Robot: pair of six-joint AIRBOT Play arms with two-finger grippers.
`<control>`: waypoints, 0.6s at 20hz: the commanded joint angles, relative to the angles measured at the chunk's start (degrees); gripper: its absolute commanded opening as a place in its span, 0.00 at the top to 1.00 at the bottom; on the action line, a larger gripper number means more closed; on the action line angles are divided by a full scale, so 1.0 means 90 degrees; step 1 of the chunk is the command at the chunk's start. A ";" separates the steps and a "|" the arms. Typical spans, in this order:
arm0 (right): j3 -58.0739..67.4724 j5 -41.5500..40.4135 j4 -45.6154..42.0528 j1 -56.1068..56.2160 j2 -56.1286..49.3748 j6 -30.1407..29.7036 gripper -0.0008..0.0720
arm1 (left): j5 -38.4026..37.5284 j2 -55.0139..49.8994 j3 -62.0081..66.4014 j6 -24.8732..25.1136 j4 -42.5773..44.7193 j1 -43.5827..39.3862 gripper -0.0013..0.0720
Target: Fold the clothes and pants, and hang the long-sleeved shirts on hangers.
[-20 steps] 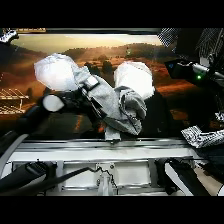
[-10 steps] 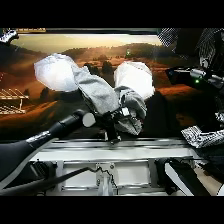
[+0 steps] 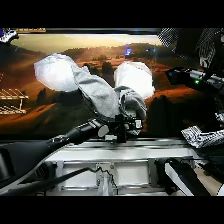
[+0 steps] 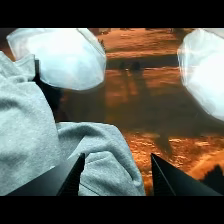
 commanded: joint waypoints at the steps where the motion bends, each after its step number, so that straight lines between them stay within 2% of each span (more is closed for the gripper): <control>1: 0.0000 0.0017 0.0007 -0.0002 -0.0005 0.0155 0.31 | 0.0304 -0.0389 0.0046 0.0002 0.0308 -0.0029 0.24; 2: 0.0000 0.0017 0.0044 -0.0002 -0.0005 0.0155 0.31 | 0.0508 -0.0476 0.0046 0.0000 0.0308 -0.0010 0.35; 4: 0.0000 0.0019 0.0078 -0.0002 -0.0002 0.0180 0.31 | 0.0848 -0.0629 0.0075 -0.0078 0.0289 0.0046 0.45; 5: 0.0000 0.0019 0.0080 -0.0002 0.0000 0.0209 0.31 | 0.0860 -0.0653 0.0117 -0.0197 0.0294 0.0097 0.63; 6: 0.0000 0.0019 0.0080 -0.0002 0.0000 0.0219 0.31 | 0.0838 -0.0644 0.0151 -0.0345 0.0294 0.0165 0.86; 7: 0.0000 0.0022 0.0083 -0.0002 0.0000 0.0219 0.31 | 0.0738 -0.0580 0.0187 -0.0529 0.0299 0.0265 0.96; 10: 0.0000 0.0029 0.0058 -0.0002 0.0000 0.0216 0.31 | 0.0379 0.0085 0.0216 -0.1078 0.0364 0.0736 0.96; 12: -0.0002 0.0046 0.0034 -0.0002 0.0000 0.0216 0.31 | 0.0109 0.0879 0.0216 -0.1100 0.0362 0.1175 0.96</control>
